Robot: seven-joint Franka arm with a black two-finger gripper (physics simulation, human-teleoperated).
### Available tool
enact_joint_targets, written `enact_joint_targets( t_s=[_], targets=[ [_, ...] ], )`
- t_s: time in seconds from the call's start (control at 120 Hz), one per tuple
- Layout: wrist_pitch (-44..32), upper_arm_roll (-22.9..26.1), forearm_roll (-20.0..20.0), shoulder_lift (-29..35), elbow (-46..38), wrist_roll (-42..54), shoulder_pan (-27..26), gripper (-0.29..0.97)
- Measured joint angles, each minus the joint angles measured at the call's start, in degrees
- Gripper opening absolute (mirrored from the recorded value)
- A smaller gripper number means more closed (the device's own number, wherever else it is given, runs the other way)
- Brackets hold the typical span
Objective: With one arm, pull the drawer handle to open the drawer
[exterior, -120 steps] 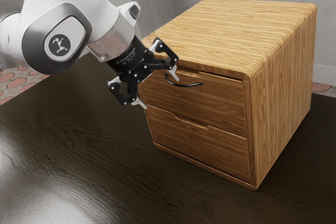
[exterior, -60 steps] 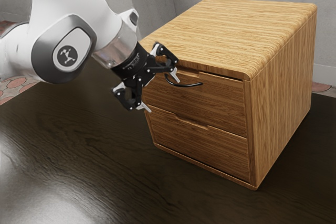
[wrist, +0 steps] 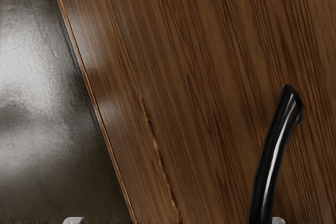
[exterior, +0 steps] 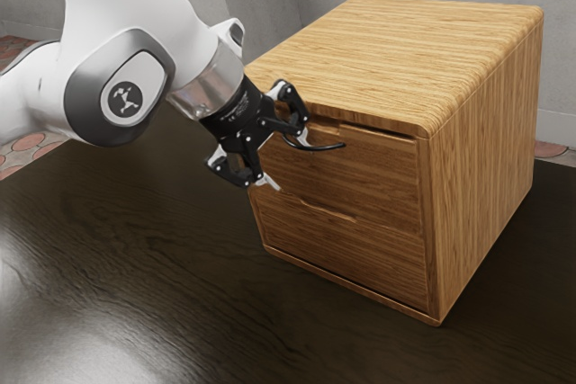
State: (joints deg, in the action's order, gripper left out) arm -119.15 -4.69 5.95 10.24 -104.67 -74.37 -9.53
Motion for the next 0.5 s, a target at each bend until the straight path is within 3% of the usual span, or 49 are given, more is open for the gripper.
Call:
enact_joint_targets(
  t_s=[0.308,0.5],
  targets=[
    [0.4,-0.1,-0.1,1.0,0.0,-1.2,-0.2,0.05],
    [1.0,-0.2,0.0,2.3,-0.4,-1.7,0.2,-0.05]
  ],
)
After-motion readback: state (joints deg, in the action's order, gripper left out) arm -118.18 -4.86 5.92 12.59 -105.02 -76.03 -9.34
